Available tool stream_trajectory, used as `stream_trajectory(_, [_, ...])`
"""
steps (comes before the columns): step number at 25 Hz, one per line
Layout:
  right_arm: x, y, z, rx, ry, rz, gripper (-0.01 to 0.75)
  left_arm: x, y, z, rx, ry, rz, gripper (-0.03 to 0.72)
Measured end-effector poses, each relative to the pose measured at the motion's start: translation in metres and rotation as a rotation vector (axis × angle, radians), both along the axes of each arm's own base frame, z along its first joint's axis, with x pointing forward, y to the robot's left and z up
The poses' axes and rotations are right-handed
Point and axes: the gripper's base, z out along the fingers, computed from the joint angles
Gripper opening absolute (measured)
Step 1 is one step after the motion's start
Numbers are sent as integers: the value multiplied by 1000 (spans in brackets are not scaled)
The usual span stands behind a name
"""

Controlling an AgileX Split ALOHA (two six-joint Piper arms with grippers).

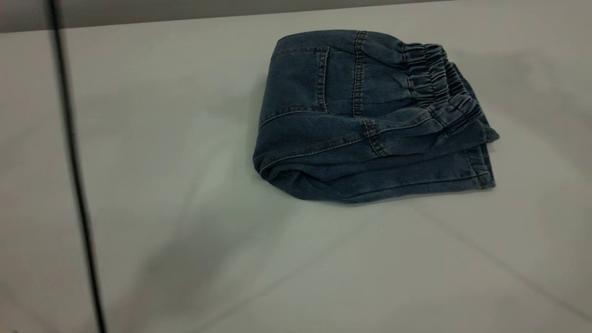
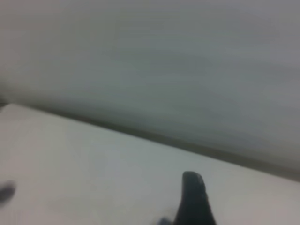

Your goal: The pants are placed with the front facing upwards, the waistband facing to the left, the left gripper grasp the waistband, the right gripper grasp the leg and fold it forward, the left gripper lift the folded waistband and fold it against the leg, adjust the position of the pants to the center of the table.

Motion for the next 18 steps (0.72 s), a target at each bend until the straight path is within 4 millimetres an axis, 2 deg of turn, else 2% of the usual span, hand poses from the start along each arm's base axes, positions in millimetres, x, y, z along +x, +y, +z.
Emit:
stream_trajectory(5, [-65,15,28,7,-41,79,431,-41,37,50,-110,-91,8,565])
stream_trajectory(9, [-120,6,42,18,-69,98,431,-78,70,72,-193,-112,23,565])
stream_trajectory(14, [-189,-13,42,22,-90,97,431,-132,110,78,-307,-66,-5,565])
stream_trajectory(18, [-240,-27,26,7,-102,106,431,-174,137,63,-372,13,-54,565])
